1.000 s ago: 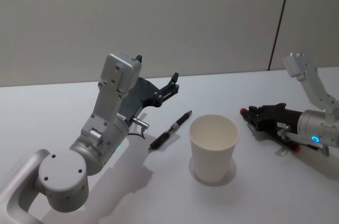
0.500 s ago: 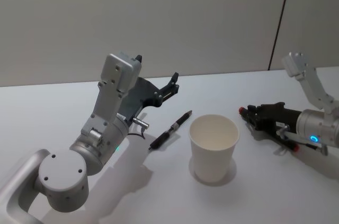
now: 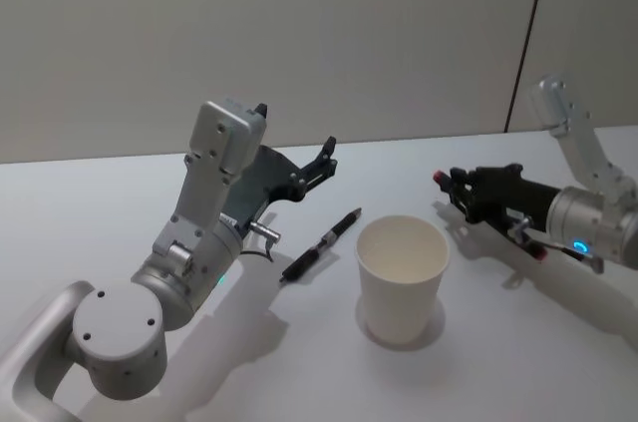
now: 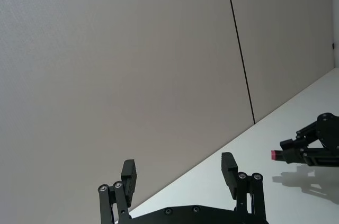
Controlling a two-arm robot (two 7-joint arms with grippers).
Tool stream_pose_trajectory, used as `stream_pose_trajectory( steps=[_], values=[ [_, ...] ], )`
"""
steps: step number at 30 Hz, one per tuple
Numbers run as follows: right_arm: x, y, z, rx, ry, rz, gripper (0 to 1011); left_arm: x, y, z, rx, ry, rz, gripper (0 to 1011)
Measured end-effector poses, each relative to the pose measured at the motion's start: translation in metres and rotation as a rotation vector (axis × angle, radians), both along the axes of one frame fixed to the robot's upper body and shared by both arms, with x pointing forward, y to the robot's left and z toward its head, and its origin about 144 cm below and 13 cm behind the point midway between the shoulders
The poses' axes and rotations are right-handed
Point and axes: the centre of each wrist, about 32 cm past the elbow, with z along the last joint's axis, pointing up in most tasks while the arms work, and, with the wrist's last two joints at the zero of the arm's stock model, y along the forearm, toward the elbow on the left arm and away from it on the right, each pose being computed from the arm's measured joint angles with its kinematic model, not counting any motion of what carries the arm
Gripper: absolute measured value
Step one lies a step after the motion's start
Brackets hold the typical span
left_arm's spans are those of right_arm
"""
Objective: Place the pen into the pen holder.
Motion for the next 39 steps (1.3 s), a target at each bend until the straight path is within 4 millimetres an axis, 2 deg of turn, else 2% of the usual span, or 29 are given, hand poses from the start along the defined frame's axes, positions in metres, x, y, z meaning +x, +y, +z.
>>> stream_pose_trajectory(
  steps=[25, 39],
  values=[
    [-0.003, 0.022, 0.033, 0.067, -0.379, 0.110, 157, 0.000, 0.000, 0.000, 0.000, 0.000, 0.000, 1001],
    [-0.003, 0.030, 0.035, 0.120, -0.473, 0.181, 157, 0.000, 0.000, 0.000, 0.000, 0.000, 0.000, 1001]
  ],
)
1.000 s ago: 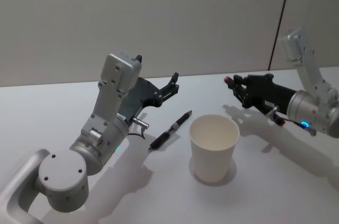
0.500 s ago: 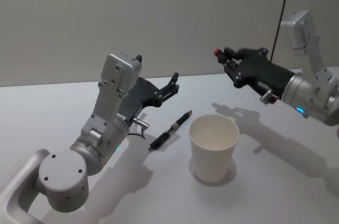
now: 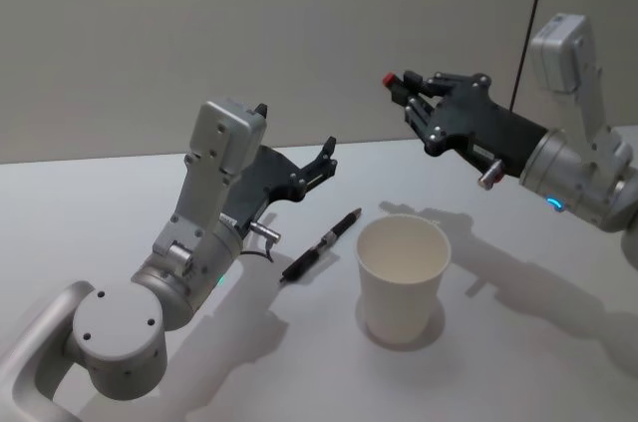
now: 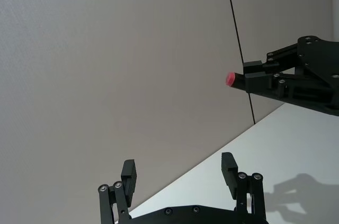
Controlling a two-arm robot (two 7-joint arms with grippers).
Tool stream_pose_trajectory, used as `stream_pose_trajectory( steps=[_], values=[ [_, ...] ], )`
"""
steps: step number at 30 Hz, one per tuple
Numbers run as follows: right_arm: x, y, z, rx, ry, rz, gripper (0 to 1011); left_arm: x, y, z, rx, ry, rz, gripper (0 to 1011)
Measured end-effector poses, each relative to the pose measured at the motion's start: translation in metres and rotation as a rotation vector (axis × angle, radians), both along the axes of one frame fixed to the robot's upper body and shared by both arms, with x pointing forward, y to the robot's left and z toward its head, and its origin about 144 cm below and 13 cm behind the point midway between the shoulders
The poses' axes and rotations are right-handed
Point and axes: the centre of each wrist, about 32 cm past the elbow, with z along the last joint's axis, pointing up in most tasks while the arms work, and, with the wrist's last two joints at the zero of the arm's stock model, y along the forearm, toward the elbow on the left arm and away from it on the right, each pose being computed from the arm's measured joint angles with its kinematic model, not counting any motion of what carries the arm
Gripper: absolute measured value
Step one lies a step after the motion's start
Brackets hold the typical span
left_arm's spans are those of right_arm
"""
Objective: Place the pen into the pen holder.
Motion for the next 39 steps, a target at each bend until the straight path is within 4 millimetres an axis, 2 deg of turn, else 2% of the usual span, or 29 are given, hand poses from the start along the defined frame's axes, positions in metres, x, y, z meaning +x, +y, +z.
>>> stream_pose_trajectory(
  steps=[15, 30, 39],
  values=[
    [-0.001, 0.009, -0.003, 0.078, -0.049, 0.187, 157, 0.000, 0.000, 0.000, 0.000, 0.000, 0.000, 1001],
    [0.001, 0.024, 0.003, 0.218, -0.112, 0.420, 157, 0.000, 0.000, 0.000, 0.000, 0.000, 0.000, 1001],
    [0.003, 0.032, -0.009, 0.330, -0.094, 0.541, 157, 0.000, 0.000, 0.000, 0.000, 0.000, 0.000, 1001]
  ],
)
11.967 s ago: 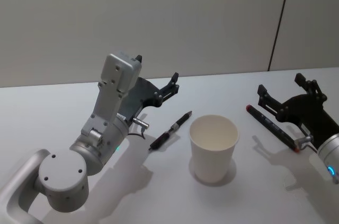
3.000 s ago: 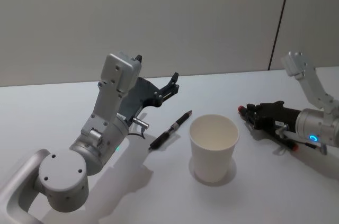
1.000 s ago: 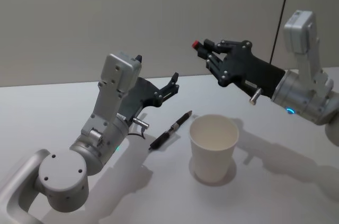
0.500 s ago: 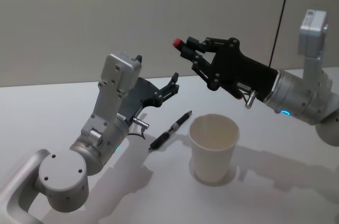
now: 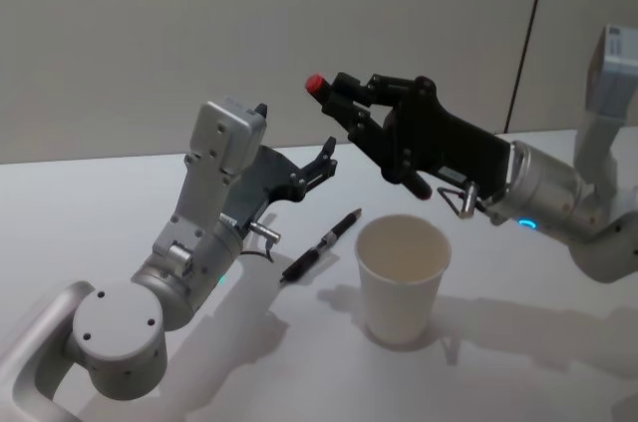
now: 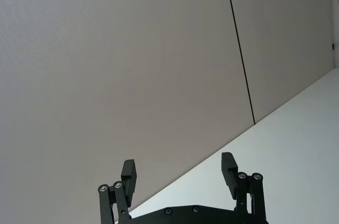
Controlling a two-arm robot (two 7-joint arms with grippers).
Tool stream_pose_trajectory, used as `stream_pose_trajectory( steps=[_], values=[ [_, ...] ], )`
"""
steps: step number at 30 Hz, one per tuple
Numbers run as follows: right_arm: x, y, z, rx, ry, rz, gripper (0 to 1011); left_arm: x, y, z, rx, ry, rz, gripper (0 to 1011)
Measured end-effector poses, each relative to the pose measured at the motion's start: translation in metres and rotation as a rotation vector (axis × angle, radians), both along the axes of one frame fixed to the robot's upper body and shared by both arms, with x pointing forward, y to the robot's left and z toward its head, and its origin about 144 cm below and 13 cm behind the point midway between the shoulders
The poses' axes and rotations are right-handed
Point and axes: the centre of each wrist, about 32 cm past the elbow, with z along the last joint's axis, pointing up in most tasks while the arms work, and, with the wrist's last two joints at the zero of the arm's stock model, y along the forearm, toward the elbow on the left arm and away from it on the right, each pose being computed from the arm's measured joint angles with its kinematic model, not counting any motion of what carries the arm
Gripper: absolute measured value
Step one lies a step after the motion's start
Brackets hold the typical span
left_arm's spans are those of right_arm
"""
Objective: Place the pen into the pen holder.
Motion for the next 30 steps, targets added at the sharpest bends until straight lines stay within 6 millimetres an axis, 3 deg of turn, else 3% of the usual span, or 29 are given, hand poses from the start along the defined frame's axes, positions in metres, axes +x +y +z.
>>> stream_pose_trajectory(
  steps=[18, 30],
  values=[
    [-0.002, -0.009, -0.042, 0.108, 0.104, 0.061, 157, 0.000, 0.000, 0.000, 0.000, 0.000, 0.000, 1001],
    [0.002, -0.005, -0.054, 0.163, 0.118, 0.099, 157, 0.000, 0.000, 0.000, 0.000, 0.000, 0.000, 1001]
  ],
)
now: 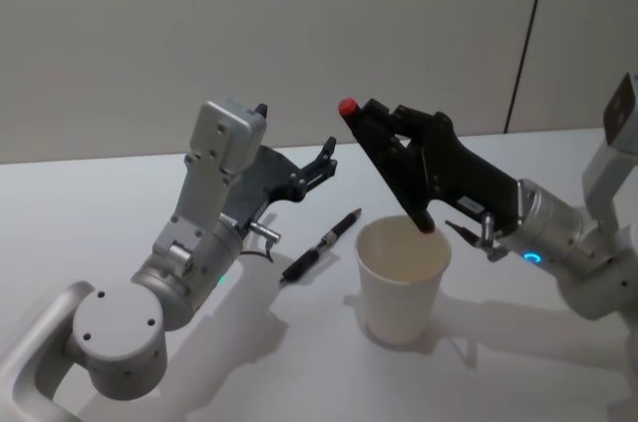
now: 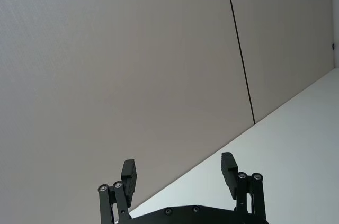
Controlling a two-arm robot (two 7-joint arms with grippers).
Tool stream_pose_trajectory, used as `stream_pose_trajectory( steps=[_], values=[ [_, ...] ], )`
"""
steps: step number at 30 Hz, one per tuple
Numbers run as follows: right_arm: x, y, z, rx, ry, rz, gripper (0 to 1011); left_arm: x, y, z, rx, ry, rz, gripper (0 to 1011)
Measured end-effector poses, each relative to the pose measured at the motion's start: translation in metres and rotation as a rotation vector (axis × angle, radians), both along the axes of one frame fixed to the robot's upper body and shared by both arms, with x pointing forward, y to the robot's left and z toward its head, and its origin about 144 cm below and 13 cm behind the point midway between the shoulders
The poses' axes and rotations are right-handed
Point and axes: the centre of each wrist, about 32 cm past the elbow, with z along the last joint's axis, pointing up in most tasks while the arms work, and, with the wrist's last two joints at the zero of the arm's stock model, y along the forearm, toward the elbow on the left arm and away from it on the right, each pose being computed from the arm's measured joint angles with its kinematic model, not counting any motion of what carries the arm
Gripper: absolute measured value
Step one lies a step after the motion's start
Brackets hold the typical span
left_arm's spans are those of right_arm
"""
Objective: Place the pen into the pen holder.
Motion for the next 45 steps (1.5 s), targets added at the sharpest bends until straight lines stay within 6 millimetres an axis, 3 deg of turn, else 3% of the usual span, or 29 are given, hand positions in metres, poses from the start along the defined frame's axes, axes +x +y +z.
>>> stream_pose_trajectory(
  steps=[17, 31, 36, 45],
  values=[
    [0.0041, 0.0041, -0.0054, 0.035, 0.006, 0.031, 159, 0.0000, 0.0000, 0.0000, 0.000, 0.000, 0.000, 1001],
    [0.0049, 0.0049, -0.0068, 0.042, 0.008, 0.037, 557, 0.0000, 0.0000, 0.0000, 0.000, 0.000, 0.000, 1001],
    [0.0049, 0.0050, -0.0071, 0.043, 0.008, 0.038, 756, 0.0000, 0.0000, 0.0000, 0.000, 0.000, 0.000, 1001],
    [0.0051, 0.0052, -0.0071, 0.044, 0.008, 0.039, 987, 0.0000, 0.0000, 0.0000, 0.000, 0.000, 0.000, 1001]
  ],
)
